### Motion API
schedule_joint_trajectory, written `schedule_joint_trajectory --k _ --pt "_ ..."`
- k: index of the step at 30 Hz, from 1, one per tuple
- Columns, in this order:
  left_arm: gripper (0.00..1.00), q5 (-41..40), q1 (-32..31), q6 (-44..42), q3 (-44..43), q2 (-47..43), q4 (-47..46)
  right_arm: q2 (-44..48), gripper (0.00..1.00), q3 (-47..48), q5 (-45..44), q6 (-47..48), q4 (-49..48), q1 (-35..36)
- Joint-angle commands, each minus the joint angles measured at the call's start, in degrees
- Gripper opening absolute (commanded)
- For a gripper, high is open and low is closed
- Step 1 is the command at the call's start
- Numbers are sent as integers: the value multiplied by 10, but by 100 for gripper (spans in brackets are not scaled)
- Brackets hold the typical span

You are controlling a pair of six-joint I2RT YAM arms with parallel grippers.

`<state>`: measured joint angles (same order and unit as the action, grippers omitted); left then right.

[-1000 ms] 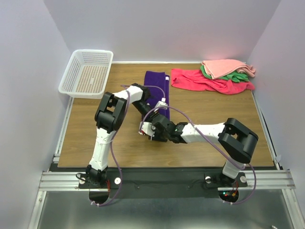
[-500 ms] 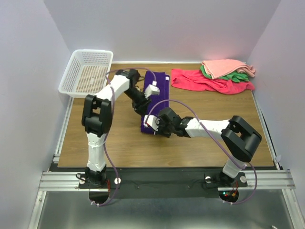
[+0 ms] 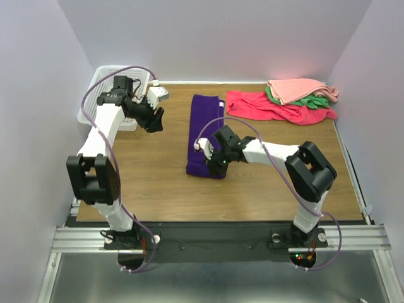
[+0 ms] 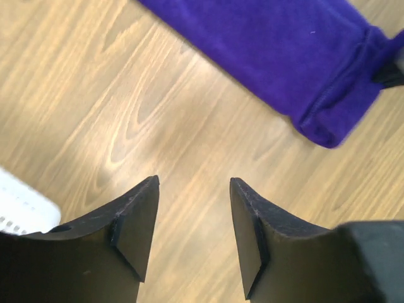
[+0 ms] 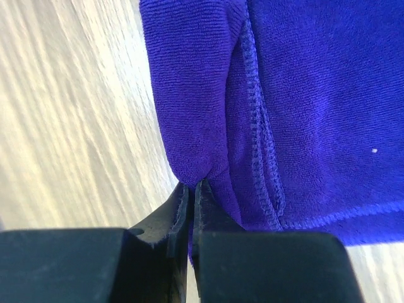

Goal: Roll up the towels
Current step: Roll the towel

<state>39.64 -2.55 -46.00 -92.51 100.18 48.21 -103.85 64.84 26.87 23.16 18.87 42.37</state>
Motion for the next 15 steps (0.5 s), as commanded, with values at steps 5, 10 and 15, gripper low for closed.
schedule_joint_trajectory --k 5,10,15 --pt "78 -16 -45 -12 143 -186 -100 -87 1 85 190 -58 101 -69" --pt "80 -100 -139 -53 291 -303 -162 -144 1 131 242 -68 146 -100" --pt "77 -259 -317 -64 475 -421 -333 -199 3 167 288 -99 179 -114"
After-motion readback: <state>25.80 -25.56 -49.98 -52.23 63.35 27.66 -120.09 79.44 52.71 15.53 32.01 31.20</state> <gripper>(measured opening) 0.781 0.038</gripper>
